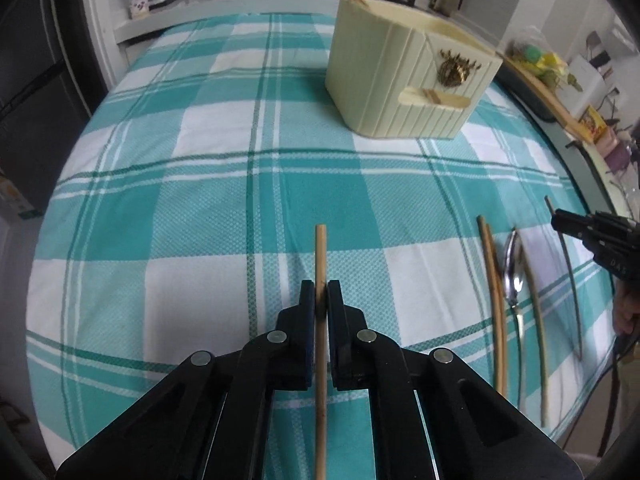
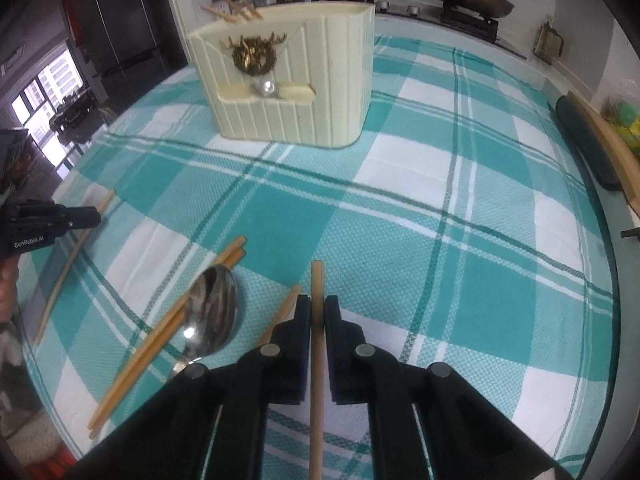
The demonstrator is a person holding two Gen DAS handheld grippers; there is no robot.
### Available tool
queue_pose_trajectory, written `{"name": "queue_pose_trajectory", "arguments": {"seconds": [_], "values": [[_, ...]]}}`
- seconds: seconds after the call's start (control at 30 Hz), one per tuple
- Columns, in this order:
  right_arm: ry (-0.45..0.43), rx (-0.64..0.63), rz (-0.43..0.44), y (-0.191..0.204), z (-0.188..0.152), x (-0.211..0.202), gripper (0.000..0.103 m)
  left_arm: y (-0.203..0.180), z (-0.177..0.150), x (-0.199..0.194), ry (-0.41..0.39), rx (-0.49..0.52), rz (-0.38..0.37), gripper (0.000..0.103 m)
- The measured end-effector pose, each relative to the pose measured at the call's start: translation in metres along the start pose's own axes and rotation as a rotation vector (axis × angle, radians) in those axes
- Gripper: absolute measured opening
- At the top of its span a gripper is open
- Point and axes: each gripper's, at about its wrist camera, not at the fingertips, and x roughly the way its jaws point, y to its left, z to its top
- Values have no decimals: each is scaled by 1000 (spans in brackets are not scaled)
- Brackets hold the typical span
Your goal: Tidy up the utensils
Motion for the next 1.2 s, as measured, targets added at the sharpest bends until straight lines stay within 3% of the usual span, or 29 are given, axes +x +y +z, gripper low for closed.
{"name": "queue_pose_trajectory", "arguments": {"seconds": [0.3,0.5,0.7,0.83,1.03,1.2], "values": [[-319,22,11,8,-2,-128,7,-16,-2,-121,-277,25,-63,4],[-509,8,-18,22,-10,-185,7,-25,2,-162,-394,26,-102,4],[-642,-13,-40,38,0,-204,7,-33,25,-182,-450,17,-145,4],[-670,-3,-18,40,21,-203,7,-39,55,-193,-472,21,-175,4],[-702,-7,15,35,80,-197,7,-52,123,-214,-570,39,-173,4],[-760,-8,23,31,143,-192,7,-58,183,-209,-643,22,-147,4]]}}
